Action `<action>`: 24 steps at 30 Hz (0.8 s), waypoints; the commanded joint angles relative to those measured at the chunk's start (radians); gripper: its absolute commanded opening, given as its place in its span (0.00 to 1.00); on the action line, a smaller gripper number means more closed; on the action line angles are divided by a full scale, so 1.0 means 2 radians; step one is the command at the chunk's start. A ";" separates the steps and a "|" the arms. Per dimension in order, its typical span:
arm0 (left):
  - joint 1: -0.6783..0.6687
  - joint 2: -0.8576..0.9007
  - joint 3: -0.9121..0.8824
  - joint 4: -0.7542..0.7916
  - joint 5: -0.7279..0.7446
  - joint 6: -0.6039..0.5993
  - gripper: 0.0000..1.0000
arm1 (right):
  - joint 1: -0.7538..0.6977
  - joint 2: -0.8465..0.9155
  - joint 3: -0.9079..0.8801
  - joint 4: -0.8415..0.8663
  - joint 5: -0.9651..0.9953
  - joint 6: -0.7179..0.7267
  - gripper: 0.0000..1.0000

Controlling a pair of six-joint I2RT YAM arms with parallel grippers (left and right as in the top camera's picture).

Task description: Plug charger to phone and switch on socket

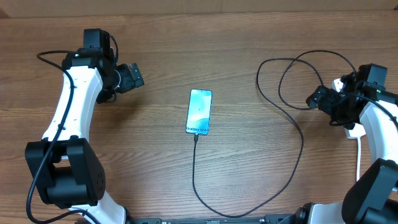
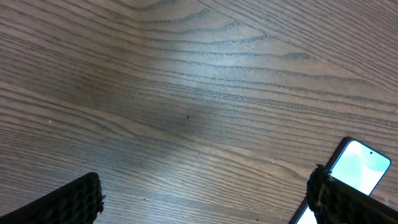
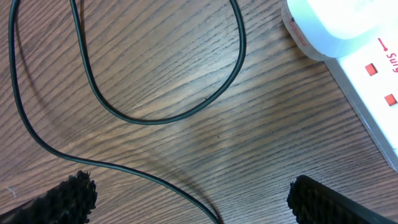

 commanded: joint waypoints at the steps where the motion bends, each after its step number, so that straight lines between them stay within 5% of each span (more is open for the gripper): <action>1: -0.003 0.000 0.004 0.001 -0.007 0.011 1.00 | 0.001 0.000 -0.004 0.001 -0.003 0.001 1.00; 15: -0.019 -0.007 0.003 0.000 -0.009 0.011 1.00 | 0.001 0.000 -0.004 0.001 -0.003 0.001 1.00; 24: -0.035 -0.120 0.003 0.001 -0.009 0.011 1.00 | 0.001 0.000 -0.004 0.001 -0.003 0.001 1.00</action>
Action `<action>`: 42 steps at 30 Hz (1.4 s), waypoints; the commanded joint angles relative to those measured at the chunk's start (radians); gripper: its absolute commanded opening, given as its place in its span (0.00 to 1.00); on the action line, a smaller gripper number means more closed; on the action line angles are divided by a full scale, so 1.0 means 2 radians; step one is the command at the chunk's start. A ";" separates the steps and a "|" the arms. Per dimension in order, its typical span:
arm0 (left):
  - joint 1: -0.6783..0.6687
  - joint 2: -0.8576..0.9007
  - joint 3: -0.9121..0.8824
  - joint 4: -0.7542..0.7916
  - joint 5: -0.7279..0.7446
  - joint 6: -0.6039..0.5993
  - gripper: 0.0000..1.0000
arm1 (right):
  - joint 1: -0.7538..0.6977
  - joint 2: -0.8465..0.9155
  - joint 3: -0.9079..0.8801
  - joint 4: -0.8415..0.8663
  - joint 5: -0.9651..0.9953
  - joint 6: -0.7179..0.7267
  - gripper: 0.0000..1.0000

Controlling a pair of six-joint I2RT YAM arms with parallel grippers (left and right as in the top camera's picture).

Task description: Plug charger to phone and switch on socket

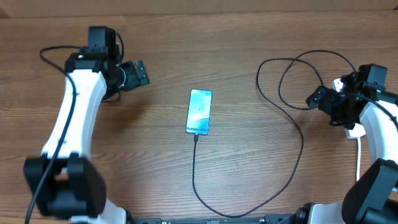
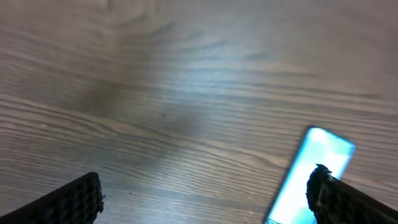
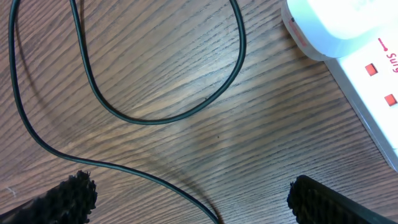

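A phone [image 1: 199, 111] with a lit blue screen lies at the table's middle; its near end carries a black cable [image 1: 292, 168] that curves right and loops toward a white power strip [image 3: 364, 65]. A white charger plug [image 3: 323, 28] sits in that strip beside red switches [image 3: 371, 68]. My left gripper [image 1: 138, 74] hangs open left of the phone, whose screen [image 2: 314, 171] shows blurred by the right finger. My right gripper [image 1: 313, 98] stands open over the cable loops [image 3: 161, 118] next to the strip.
Bare wooden table [image 1: 155, 162] surrounds the phone. Cable loops [image 1: 292, 81] lie between the phone and the right arm. The power strip [image 1: 356, 129] lies along the right edge under the right arm.
My left arm has shifted a little toward the far side and right, and its view is now blurred with more of the phone showing. The right arm, phone and cable are unchanged.
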 commanded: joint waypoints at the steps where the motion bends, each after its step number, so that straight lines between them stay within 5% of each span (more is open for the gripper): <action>1: -0.006 -0.075 0.003 0.001 -0.007 0.011 1.00 | 0.000 0.000 -0.004 0.002 -0.003 0.001 1.00; 15: -0.006 -0.217 -0.004 0.001 -0.007 0.011 1.00 | 0.000 0.000 -0.004 0.002 -0.003 0.001 1.00; 31: -0.012 -0.367 -0.285 0.002 -0.016 0.011 1.00 | 0.000 0.000 -0.004 0.002 -0.003 0.001 1.00; 42: -0.012 -0.433 -0.388 0.018 -0.020 0.010 1.00 | 0.000 0.000 -0.004 0.002 -0.003 0.001 1.00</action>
